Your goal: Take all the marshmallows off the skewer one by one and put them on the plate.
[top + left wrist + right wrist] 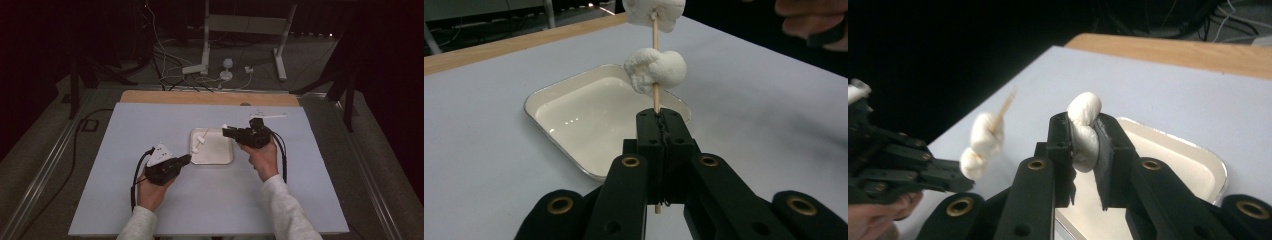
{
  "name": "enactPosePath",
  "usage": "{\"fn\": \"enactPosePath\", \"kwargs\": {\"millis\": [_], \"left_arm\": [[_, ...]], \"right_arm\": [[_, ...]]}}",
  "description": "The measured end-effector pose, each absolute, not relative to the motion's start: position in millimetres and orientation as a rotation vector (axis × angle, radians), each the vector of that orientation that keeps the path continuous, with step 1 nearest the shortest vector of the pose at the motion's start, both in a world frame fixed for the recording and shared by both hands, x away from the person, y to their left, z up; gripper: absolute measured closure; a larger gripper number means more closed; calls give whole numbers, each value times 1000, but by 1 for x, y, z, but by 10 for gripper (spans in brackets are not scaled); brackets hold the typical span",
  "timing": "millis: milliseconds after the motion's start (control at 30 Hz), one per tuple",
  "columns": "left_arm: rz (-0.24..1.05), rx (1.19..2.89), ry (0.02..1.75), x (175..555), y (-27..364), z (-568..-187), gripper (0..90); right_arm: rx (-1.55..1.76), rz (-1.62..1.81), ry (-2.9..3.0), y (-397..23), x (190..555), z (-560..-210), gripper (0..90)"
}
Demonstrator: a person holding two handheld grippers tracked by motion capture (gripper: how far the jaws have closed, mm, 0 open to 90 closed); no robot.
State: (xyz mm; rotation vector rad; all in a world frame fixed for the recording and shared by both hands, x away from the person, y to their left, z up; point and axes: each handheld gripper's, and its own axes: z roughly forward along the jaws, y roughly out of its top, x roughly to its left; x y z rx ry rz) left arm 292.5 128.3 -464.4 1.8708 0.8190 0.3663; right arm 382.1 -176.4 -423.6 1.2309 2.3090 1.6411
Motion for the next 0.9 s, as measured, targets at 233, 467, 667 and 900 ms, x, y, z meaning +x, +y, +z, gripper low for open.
{"fn": "enactPosePath", "kwargs": {"millis": [233,467,667,900], "left_arm": [[360,1872,834,294,129,-466,900],[347,1872,855,296,130,-469,900],[348,1868,868,297,132,-469,900],[354,1860,886,297,133,-469,900]], "right_arm": [[1249,1517,2354,-164,387,-438,783],[1323,1436,2403,-153,398,-459,770],[1352,1371,2406,-147,401,-468,480],[1346,1451,2414,-150,394,-457,260]]}}
